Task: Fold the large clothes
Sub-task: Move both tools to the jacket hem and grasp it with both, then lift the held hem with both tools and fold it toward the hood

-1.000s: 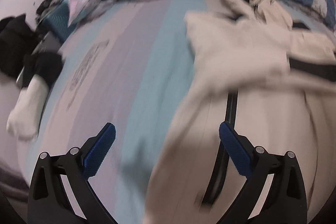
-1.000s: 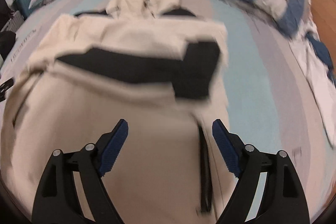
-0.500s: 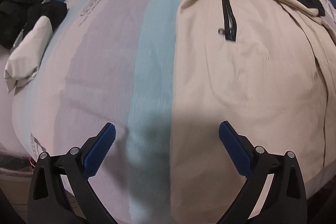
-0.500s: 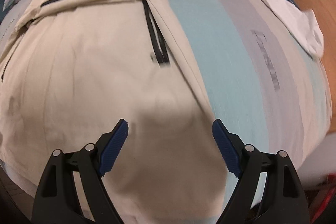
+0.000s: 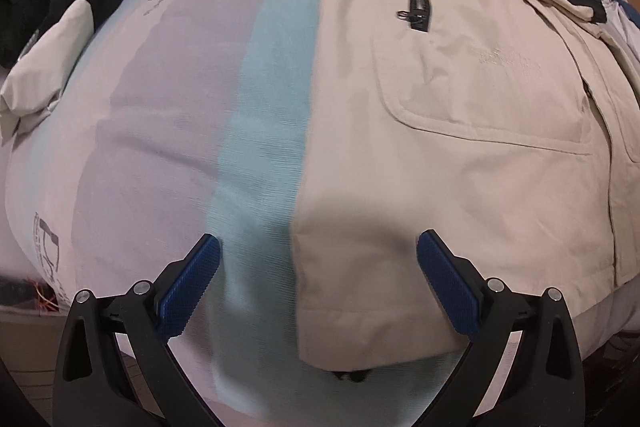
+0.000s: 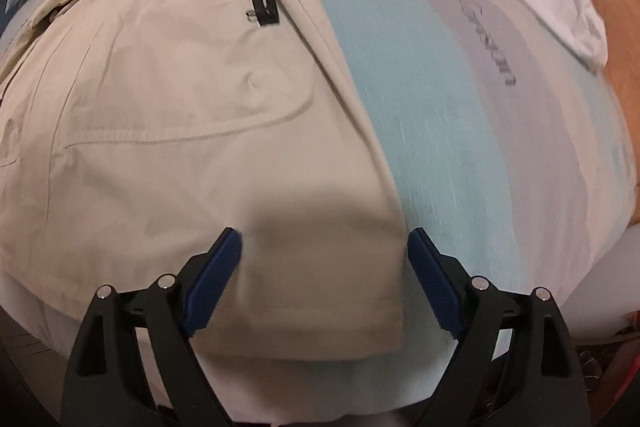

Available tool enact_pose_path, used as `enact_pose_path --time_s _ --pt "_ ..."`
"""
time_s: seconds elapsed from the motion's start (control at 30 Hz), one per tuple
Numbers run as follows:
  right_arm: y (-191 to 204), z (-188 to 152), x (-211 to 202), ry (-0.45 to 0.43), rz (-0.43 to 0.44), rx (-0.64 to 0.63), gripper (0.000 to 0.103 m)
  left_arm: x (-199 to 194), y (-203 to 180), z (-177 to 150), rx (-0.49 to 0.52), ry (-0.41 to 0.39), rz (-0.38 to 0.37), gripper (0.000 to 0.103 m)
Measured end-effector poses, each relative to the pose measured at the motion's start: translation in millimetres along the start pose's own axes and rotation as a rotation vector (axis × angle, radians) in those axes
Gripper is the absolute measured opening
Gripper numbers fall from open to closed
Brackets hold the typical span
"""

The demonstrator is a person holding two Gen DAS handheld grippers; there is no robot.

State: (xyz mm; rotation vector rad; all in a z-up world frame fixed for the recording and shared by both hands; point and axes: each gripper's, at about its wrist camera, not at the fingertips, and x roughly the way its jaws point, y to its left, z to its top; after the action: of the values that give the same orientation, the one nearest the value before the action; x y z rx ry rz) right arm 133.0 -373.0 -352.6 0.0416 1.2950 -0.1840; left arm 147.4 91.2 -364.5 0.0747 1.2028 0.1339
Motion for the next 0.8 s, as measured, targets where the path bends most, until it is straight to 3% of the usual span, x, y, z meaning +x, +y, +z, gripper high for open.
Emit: enact_pose_path --time_s 0.2,0.3,0.37,0.43,0.53,0.57,0.73,0.8 --pt "-15 -5 2 0.011 0.041 0.039 0.083 5 -1 -1 -0.020 0.007 -0.011 0.097" --pt "-12 -4 3 0.011 0.073 0.049 0.070 6 1 -2 -0.036 0.007 -0.025 0.094" --pt "-11 -4 1 0.004 0.076 0.035 0.059 5 -1 -3 -0.031 0.004 -0.046 0.084" --pt "-5 -8 -3 -0.005 0.065 0.026 0.049 0 -9 -5 0.006 -0.009 -0.059 0.061" --pt "-3 -9 -9 -0.013 0.049 0.042 0.030 -6 -24 -7 0.065 -0.020 -0.045 0.045" --pt "0 -10 -12 -0.015 0.049 0.043 0.028 -6 -23 -7 0.054 -0.016 -0.053 0.044" --pt "5 -6 -23 -0.037 0.040 0.039 0.017 -7 -14 -5 0.020 -0.002 -0.070 0.014" --pt "10 -18 -29 -0.050 0.038 0.047 0.015 -9 -12 -3 0.029 0.001 -0.073 0.007"
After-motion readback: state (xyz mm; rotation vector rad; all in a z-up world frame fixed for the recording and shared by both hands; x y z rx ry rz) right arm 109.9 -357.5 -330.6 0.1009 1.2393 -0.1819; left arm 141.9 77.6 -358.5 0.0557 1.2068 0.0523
